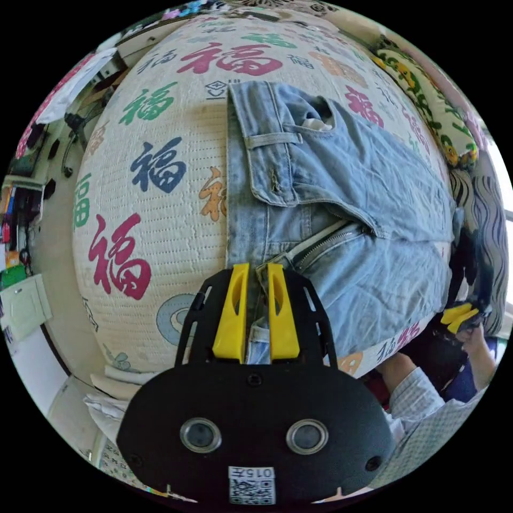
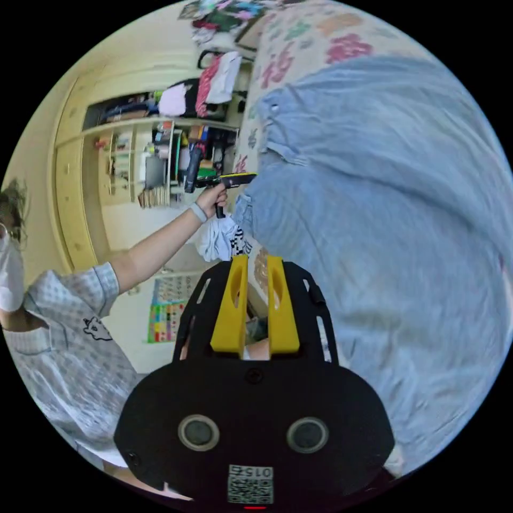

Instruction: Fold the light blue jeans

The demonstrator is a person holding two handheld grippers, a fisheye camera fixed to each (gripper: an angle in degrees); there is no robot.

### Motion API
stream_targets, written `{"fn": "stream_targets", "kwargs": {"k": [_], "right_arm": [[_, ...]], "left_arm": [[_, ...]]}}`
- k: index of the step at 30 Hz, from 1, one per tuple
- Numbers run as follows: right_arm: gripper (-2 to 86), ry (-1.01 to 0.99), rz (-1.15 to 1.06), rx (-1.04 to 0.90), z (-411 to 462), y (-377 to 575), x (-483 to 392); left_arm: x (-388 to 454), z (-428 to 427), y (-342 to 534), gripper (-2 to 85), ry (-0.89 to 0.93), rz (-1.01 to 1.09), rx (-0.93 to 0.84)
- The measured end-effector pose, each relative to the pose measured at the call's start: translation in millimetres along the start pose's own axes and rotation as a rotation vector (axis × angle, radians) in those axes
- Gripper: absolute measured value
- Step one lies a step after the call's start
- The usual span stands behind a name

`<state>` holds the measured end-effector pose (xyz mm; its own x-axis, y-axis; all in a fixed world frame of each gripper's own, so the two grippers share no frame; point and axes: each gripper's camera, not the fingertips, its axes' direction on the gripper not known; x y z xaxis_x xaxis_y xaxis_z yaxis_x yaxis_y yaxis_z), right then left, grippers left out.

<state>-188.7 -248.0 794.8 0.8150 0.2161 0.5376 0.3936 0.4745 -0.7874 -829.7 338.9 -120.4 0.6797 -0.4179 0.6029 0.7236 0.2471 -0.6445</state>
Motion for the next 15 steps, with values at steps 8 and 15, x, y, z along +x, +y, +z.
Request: {"fn": "stream_targets", "kwargs": {"k": [8,15], "right_arm": [[5.3,0.488,-0.435,-0.414,158,-212,-113],[6.2,0.648,-0.554,-0.605,231,-218,-142]], "left_arm": [[-47,-25,41,6.1,0.081,0.044,0.146],[-86,-43,55,6.4,0.13,0.072,0.183]]}}
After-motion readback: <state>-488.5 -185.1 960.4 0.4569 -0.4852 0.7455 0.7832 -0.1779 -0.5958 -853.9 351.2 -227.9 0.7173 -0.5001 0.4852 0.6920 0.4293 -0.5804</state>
